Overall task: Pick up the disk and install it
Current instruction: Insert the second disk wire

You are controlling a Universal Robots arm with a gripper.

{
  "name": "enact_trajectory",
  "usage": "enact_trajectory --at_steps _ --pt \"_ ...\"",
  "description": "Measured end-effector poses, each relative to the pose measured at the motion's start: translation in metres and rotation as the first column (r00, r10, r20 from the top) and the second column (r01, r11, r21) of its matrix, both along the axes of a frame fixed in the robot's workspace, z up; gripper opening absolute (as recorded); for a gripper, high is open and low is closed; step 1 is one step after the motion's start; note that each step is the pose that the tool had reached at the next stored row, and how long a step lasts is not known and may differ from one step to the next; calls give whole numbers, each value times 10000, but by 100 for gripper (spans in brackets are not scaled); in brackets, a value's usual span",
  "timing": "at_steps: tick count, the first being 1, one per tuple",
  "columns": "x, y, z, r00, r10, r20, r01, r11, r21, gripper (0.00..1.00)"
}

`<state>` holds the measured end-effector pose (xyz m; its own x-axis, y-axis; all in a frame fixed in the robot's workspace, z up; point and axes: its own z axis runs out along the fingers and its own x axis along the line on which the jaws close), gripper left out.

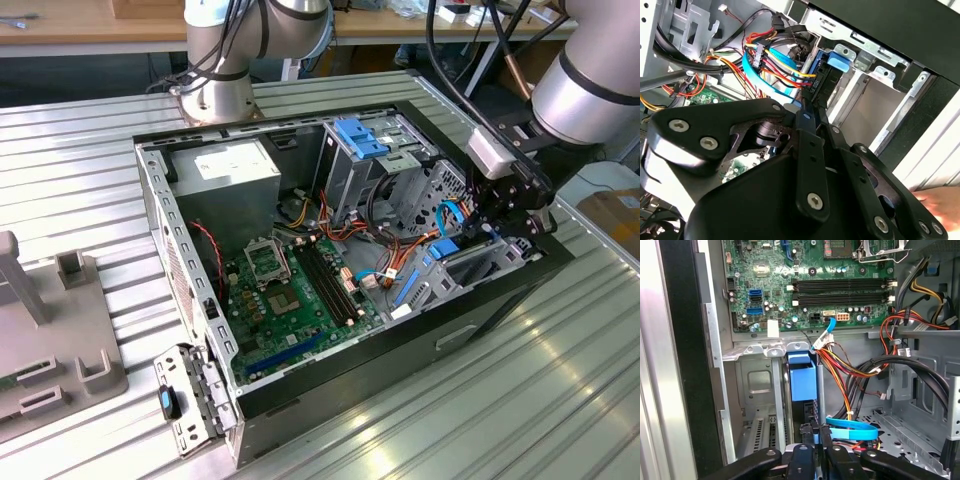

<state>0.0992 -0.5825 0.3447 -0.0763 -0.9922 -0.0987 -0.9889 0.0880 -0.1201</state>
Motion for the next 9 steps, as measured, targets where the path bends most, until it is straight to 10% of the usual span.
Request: enact_trajectory --at_steps 9 --pt "0 0 -46 10000 0 16 0 10000 -2 16"
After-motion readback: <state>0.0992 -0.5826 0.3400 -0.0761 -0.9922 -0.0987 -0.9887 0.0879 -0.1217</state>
